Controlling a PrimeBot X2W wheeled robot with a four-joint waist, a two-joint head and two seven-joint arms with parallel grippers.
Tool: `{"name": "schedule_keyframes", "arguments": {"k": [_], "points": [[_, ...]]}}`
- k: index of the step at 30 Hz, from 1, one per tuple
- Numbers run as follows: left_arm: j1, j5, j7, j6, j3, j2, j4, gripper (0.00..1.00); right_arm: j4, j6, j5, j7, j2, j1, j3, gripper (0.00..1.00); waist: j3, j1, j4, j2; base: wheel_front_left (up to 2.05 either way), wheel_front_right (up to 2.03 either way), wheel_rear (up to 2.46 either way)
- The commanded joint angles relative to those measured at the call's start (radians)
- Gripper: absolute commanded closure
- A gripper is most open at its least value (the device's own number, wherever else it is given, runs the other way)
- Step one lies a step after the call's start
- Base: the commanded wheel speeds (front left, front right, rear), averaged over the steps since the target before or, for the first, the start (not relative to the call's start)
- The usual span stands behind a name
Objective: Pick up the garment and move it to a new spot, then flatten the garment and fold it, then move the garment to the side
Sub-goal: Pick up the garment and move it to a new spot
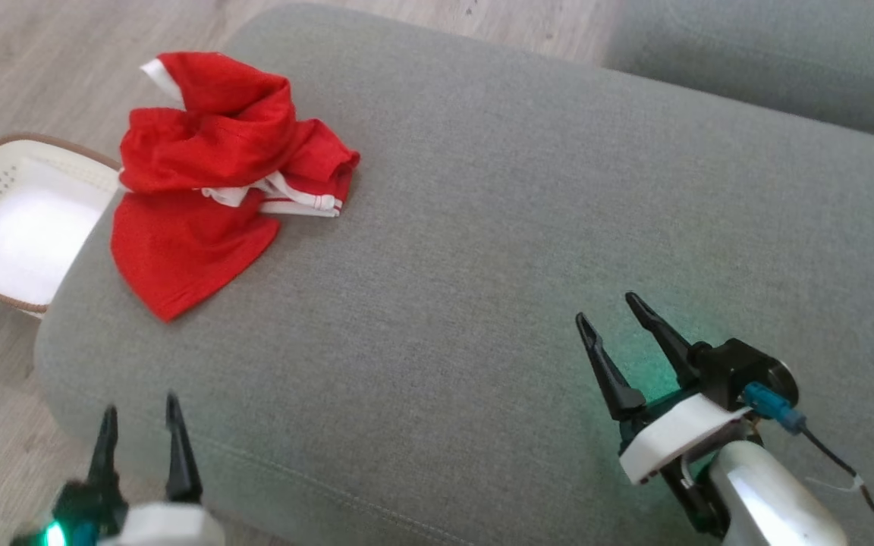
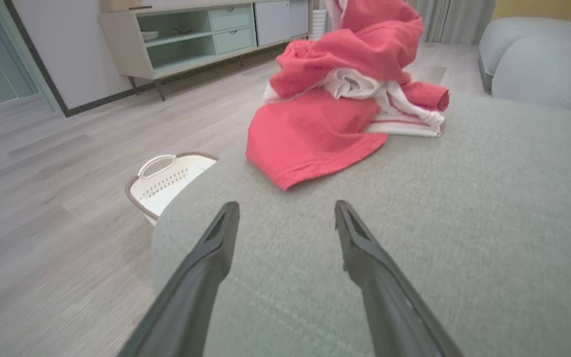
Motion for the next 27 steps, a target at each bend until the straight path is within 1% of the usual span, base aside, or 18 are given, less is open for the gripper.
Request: {"name": "schedule_keyframes", "arguments": {"k": [1,3,4,8,10,11,12,13,15,18,21,25,27], "points": [[-0.082,0.007,-0.011,-0.002,0.033,0.006,-0.037,0.0,-0.028,-0.001,0.006,-0.014,-0.021,-0.039,0.022,0.0,0.018,-0.0001,-0.014,0.0,0.0,0.0,0.0],[-0.138,0.012,-0.011,-0.018,0.042,0.031,-0.039,0.0,-0.033,-0.001,0.009,-0.014,-0.038,-0.052,0.029,0.0,0.043,-0.0001,-0.032,0.0,0.0,0.0,0.0],[-0.214,0.003,-0.011,-0.039,0.064,0.073,-0.027,0.0,-0.043,-0.001,0.011,-0.014,-0.056,-0.067,0.036,0.0,0.072,-0.0001,-0.051,0.0,0.0,0.0,0.0],[-0.363,0.004,-0.011,-0.071,0.075,0.145,-0.001,0.0,-0.069,-0.001,0.018,-0.014,-0.091,-0.096,0.045,0.0,0.136,-0.0001,-0.093,0.0,0.0,0.0,0.0],[-0.436,0.001,-0.011,-0.083,0.076,0.176,0.022,0.0,-0.086,-0.001,0.021,-0.014,-0.108,-0.111,0.048,0.0,0.171,-0.0001,-0.112,0.0,0.0,0.0,0.0],[-0.436,0.001,-0.011,-0.083,0.076,0.176,0.022,0.0,-0.086,-0.001,0.021,-0.014,-0.108,-0.111,0.048,0.0,0.171,-0.0001,-0.112,0.0,0.0,0.0,0.0],[-0.471,0.001,-0.011,-0.087,0.071,0.189,0.039,0.0,-0.095,-0.001,0.022,-0.014,-0.116,-0.117,0.049,0.0,0.186,-0.0001,-0.12,0.0,0.0,0.0,0.0],[-0.546,-0.004,-0.011,-0.097,0.07,0.225,0.084,0.0,-0.111,-0.001,0.025,-0.014,-0.131,-0.13,0.053,0.0,0.218,-0.0001,-0.136,0.0,0.0,0.0,0.0],[-0.618,-0.012,-0.011,-0.105,0.064,0.253,0.137,0.0,-0.124,-0.001,0.029,-0.014,-0.143,-0.142,0.056,0.0,0.247,-0.0001,-0.151,0.0,0.0,0.0,0.0],[-0.711,-0.022,-0.009,-0.112,0.054,0.288,0.219,0.0,-0.138,-0.001,0.032,-0.014,-0.157,-0.158,0.061,0.0,0.284,-0.0001,-0.172,0.0,0.0,0.0,0.0],[-0.784,-0.043,0.02,-0.113,0.061,0.306,0.309,0.0,-0.145,-0.001,0.037,-0.014,-0.167,-0.169,0.061,0.0,0.311,-0.0001,-0.191,0.0,0.0,0.0,0.0],[-0.843,-0.055,0.071,-0.08,0.08,0.332,0.422,0.0,-0.146,-0.001,0.044,-0.014,-0.175,-0.181,0.062,0.0,0.34,-0.0001,-0.219,0.0,0.0,0.0,0.0],[-0.857,-0.051,0.106,-0.073,0.073,0.34,0.474,0.0,-0.145,-0.001,0.047,-0.014,-0.177,-0.184,0.06,0.0,0.348,-0.0001,-0.231,0.0,0.0,0.0,0.0]]}}
